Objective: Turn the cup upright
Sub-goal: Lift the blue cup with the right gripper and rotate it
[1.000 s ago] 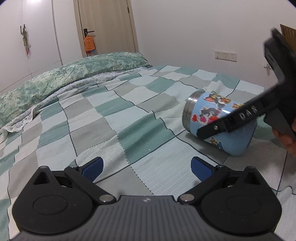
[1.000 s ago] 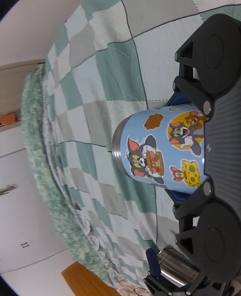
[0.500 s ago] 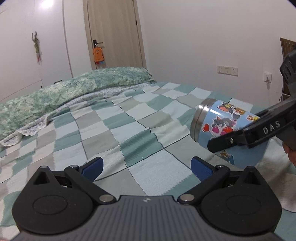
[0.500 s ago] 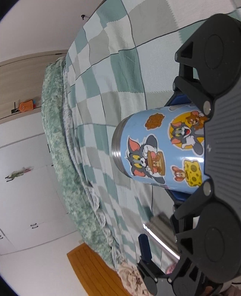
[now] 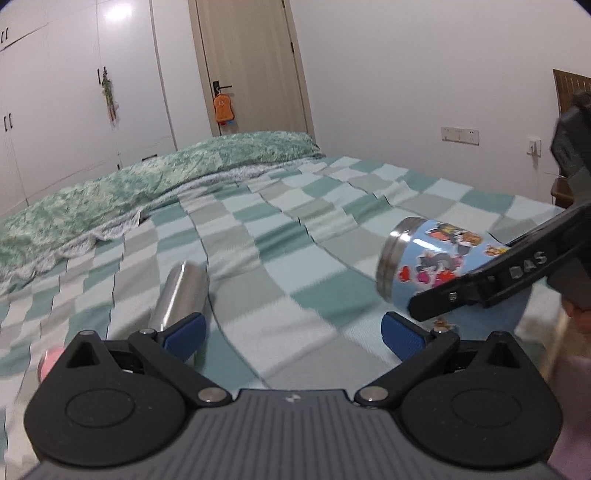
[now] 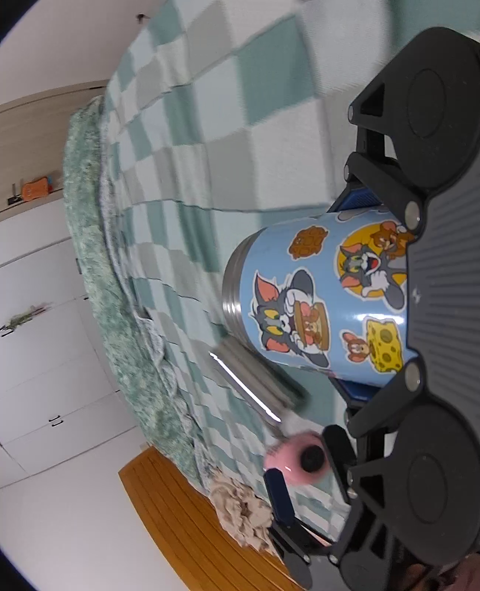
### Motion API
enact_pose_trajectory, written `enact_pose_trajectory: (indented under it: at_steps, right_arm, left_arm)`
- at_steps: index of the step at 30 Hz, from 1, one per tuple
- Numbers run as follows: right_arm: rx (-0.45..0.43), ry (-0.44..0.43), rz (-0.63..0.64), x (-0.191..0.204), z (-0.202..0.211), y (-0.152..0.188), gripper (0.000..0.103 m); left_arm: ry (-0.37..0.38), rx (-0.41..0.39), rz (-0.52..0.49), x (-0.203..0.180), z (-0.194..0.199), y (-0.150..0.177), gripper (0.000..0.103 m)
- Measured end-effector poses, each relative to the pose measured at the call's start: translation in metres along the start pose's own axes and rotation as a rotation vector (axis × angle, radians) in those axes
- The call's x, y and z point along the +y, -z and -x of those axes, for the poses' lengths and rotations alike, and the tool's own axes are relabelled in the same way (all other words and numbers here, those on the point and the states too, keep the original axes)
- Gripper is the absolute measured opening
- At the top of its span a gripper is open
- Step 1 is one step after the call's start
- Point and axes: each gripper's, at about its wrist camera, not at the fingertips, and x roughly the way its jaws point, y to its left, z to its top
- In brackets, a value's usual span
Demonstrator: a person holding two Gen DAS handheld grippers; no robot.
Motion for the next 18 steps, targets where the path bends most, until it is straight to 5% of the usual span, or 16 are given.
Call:
enact_pose_trajectory:
  at_steps: [9, 18]
  right_arm:
    - [0.036, 0.020, 0.000, 0.030, -0.008, 0.058, 0.084]
    - [0.024, 0.079, 0.022, 0.040, -0.022, 0.071, 0.084]
  left_arm:
    - [-0.044, 0.031, 0.037, -0.019, 0.045, 0.048, 0.103]
    - [-0.078, 0.031, 0.063, -0.023, 0.064, 0.066, 0.103]
